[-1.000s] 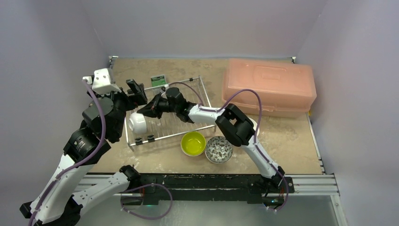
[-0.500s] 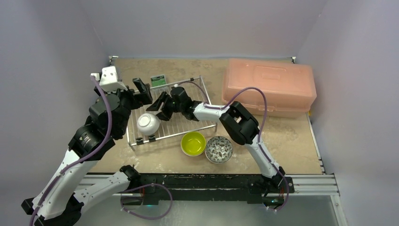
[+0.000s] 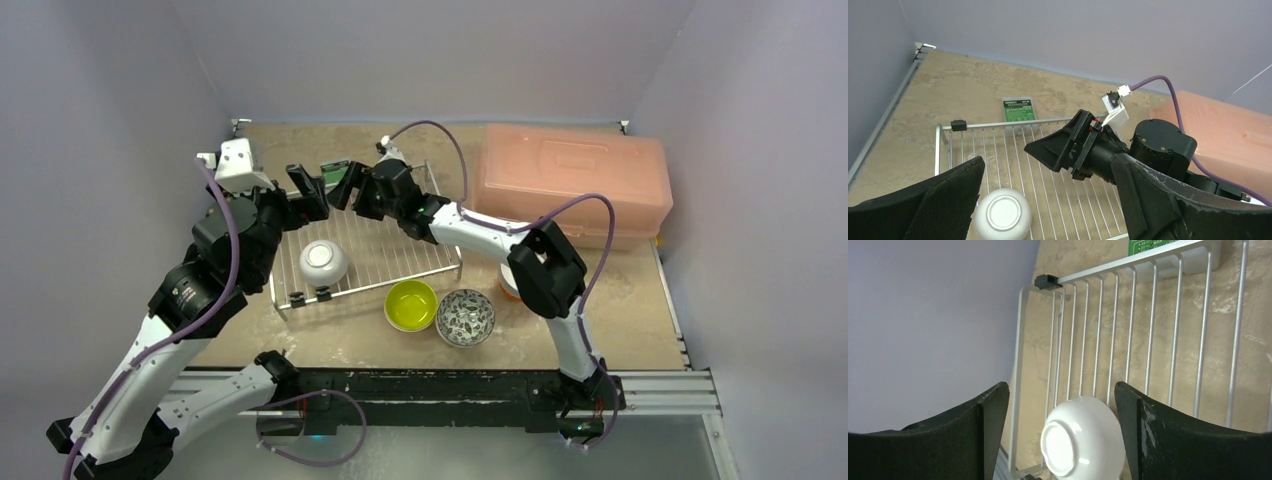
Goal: Load the bowls into the dish rack
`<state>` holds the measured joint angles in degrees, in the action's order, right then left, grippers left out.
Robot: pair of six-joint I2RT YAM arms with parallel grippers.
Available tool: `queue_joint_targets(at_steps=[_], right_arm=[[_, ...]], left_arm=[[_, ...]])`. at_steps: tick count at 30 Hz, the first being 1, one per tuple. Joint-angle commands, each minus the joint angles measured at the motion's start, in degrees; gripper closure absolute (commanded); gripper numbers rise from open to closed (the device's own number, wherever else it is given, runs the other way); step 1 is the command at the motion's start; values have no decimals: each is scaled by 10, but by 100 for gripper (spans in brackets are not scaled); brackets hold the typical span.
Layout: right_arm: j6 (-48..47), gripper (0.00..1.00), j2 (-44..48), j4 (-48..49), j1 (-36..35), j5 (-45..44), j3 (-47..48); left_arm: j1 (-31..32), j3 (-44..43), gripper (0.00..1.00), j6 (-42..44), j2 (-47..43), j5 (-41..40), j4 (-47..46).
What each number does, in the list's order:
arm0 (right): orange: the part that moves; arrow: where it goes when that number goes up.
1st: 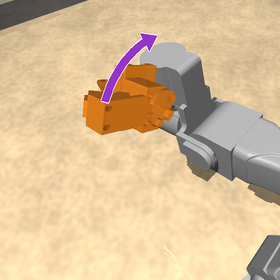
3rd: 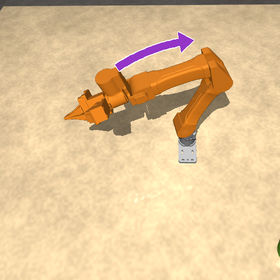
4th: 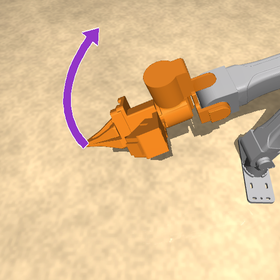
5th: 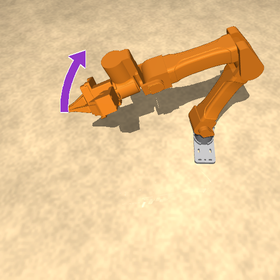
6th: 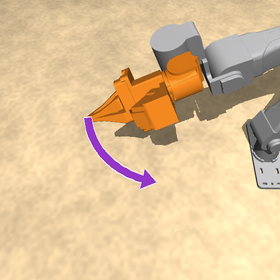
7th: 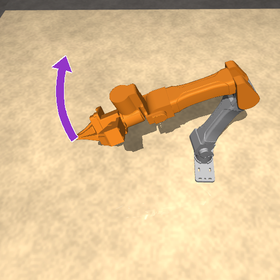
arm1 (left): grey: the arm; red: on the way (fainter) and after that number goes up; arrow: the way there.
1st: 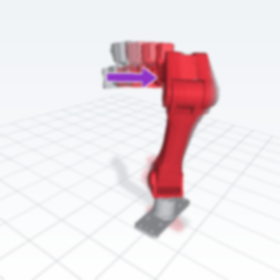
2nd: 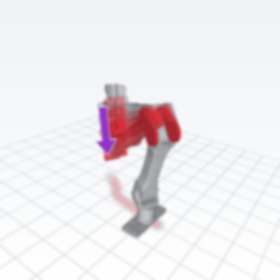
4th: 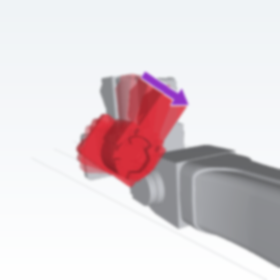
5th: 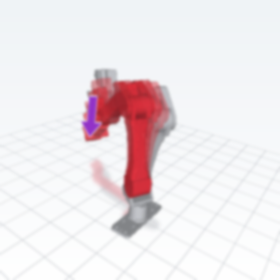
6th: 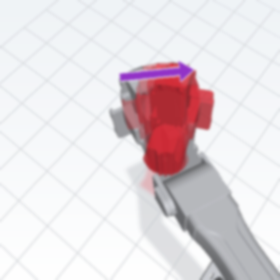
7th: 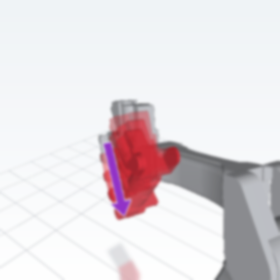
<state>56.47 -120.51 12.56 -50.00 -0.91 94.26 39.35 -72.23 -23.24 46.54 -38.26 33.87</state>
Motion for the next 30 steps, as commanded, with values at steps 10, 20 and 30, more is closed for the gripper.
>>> queue_joint_targets(at_steps=[10,20,30], right_arm=[[-155,16,9,-102,-33,48,-7],[-164,28,-52,-124,-48,62,57],[-147,55,-80,-148,-65,86,86]], left_arm=[[-1,41,1,-12,-19,13,-47],[-2,50,2,-7,-29,-47,-25],[-1,60,2,0,-43,-71,-11]])
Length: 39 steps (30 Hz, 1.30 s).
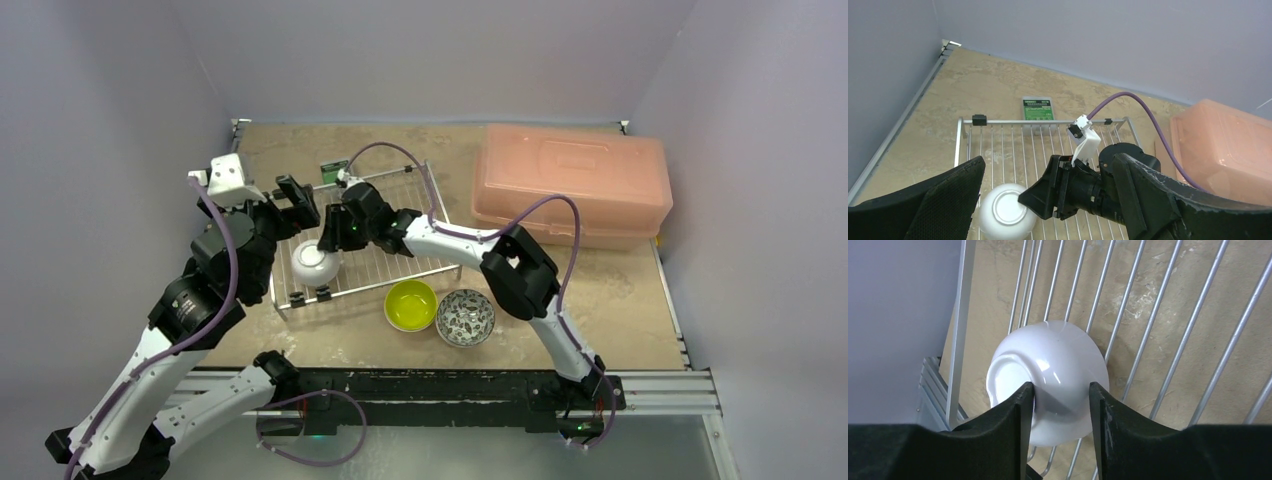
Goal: Load the bowls into the dish rack
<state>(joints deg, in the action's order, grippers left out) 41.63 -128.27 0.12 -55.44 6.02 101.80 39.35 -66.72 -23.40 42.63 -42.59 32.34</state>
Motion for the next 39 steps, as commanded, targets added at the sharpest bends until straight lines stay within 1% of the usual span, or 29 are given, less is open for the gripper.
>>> queue_joint_targets(at_steps=[1,11,17,19,22,26,29,34,36,39], right_arm=[[4,55,-4,-22,-11,22,9],[14,59,-8,-7,-23,82,-3],[13,59,-14,-11,-37,88,8],[15,59,-15,-18,-40,74,14],[14,53,-15,-37,-41,40,27],[2,41,-20,-45,-41,9,51],[-6,39,-26,-39,-42,34,66],[-3,38,-12,-13,-42,73,54],[2,35,-2,-21,-42,65,48],[2,28,25,-32,-40,45,31]], left_arm=[[-1,5,3,2,-6,-27,4],[-2,7,3,-5,-5,-13,8],[-1,3,3,-11,-5,-5,13],[-1,0,2,-13,-5,-2,16],[-2,-1,3,-16,-5,0,20],[-1,-2,3,-19,-3,5,21],[-1,-7,3,-19,1,9,25],[-1,-11,3,-20,0,8,27],[-1,-10,2,-22,1,9,25],[-1,-14,2,-24,3,16,24]])
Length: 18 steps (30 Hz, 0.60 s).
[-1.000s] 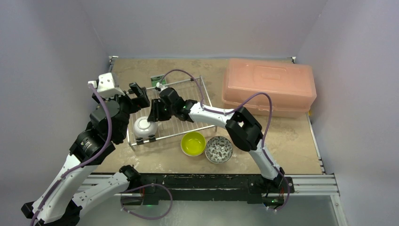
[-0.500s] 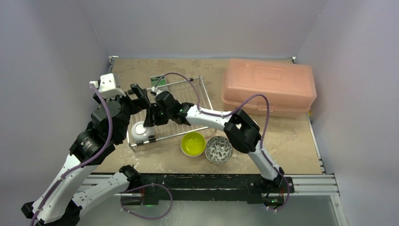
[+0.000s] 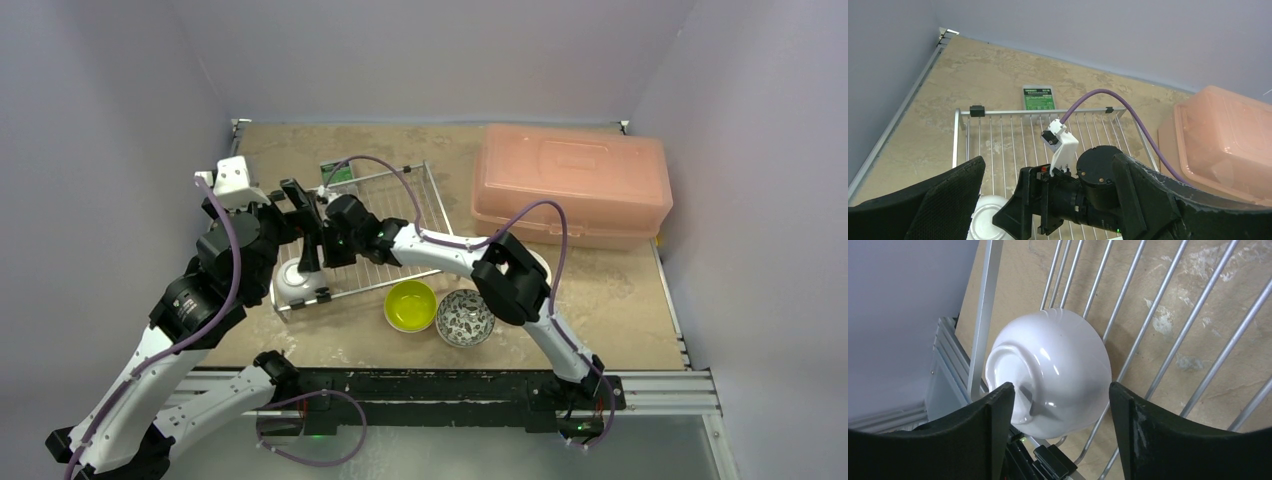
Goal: Load the bowls into the dish rack
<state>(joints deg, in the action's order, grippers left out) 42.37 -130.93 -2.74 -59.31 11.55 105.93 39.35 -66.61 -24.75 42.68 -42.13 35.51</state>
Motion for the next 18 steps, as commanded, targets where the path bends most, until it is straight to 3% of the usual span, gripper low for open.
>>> queue_joint_targets(at_steps=[1,4,11,18], right_arm=[[-5,24,61,-2,0,-19,-16],[-10,20,94,1,4,-38,-35],[-21,20,213,-37,13,-146,-119],[-4,20,354,-186,14,-293,-233]], left_arm=[[-1,-17,2,-10,3,17,-7],[-1,-29,2,-9,7,31,-1],[-1,-45,1,2,-2,57,-4],[-1,-45,1,8,-2,78,-27]])
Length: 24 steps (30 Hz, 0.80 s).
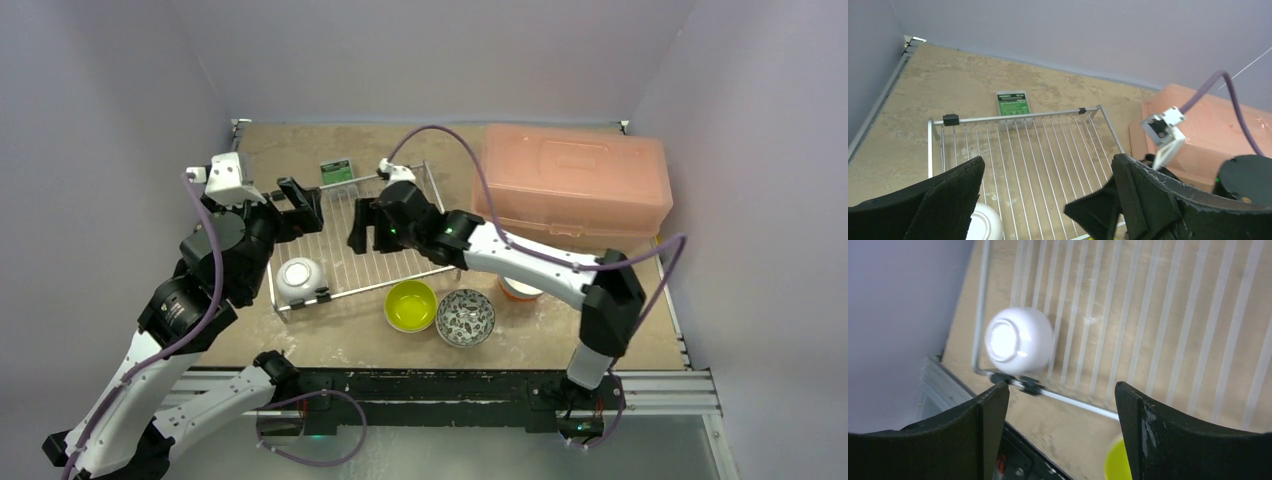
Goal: Load the bowls into the dish rack
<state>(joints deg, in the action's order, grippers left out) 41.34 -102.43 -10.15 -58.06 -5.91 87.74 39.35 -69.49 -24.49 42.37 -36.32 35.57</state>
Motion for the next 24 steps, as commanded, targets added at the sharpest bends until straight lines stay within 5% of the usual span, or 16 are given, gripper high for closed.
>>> queue_joint_targets(at_steps=[1,6,10,14,24], right_arm=[[12,20,98,-134,2,-139,-64],[53,20,200,-243,4,-204,-123],[67,22,252,-279,7,-166,-179],[93,29,279,-273,8,-98,-245],[120,28,271,-163,8,-28,-330]], left_arm=[[-1,-12,1,3,1,21,-33],[-2,25,2,-11,-3,16,-77],[-1,67,2,-31,-7,1,-122],[-1,96,2,-49,5,-11,-158],[-1,87,3,-84,48,-4,-152]])
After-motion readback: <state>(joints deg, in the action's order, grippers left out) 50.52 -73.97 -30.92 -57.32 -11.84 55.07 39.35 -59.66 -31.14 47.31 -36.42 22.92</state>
